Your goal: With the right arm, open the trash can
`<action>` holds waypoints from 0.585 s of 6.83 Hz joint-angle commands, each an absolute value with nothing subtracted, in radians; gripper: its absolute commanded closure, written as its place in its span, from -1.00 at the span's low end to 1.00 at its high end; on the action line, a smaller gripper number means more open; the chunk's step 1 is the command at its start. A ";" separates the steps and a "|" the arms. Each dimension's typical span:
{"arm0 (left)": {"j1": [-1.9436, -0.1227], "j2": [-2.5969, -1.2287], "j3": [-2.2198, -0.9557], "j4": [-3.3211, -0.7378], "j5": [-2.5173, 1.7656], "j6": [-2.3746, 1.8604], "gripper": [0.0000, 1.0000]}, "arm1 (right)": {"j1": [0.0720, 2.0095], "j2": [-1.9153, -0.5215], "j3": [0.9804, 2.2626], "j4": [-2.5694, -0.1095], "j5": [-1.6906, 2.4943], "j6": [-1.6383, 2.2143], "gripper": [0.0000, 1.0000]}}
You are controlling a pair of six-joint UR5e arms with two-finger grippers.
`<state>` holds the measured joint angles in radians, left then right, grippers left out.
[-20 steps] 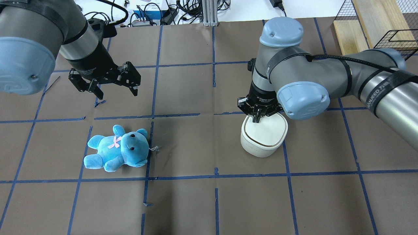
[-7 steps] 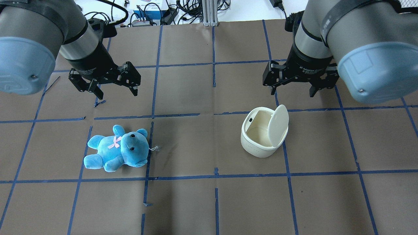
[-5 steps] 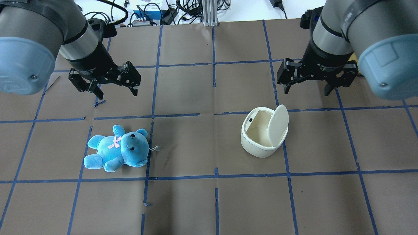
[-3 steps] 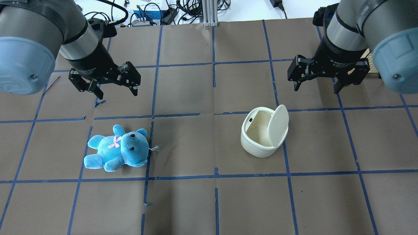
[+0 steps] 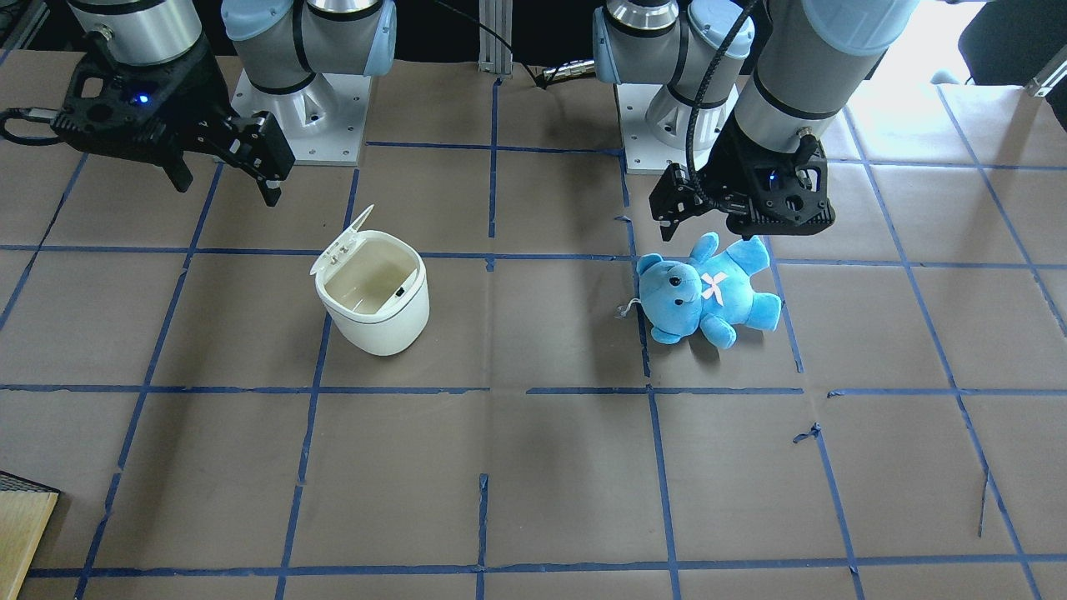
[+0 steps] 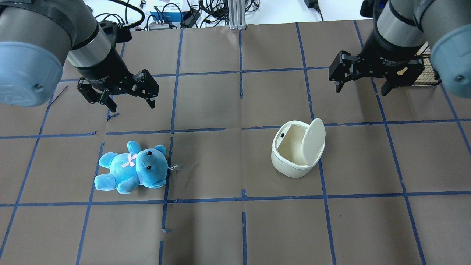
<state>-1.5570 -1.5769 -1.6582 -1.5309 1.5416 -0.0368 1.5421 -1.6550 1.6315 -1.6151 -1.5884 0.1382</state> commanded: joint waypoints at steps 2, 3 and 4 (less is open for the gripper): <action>-1.557 -1.577 -1.658 -1.531 1.542 -0.037 -1.00 | 1.537 -1.632 1.565 -1.620 -1.569 0.112 -1.00; -1.557 -1.577 -1.658 -1.531 1.542 -0.037 -1.00 | 1.536 -1.629 1.565 -1.623 -1.569 0.091 -1.00; -1.557 -1.577 -1.658 -1.531 1.542 -0.037 -1.00 | 1.532 -1.603 1.566 -1.644 -1.569 0.080 -1.00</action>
<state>-1.5570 -1.5769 -1.6582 -1.5309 1.5417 -0.0368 1.5352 -1.6250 1.5662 -1.6263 -1.5698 0.0972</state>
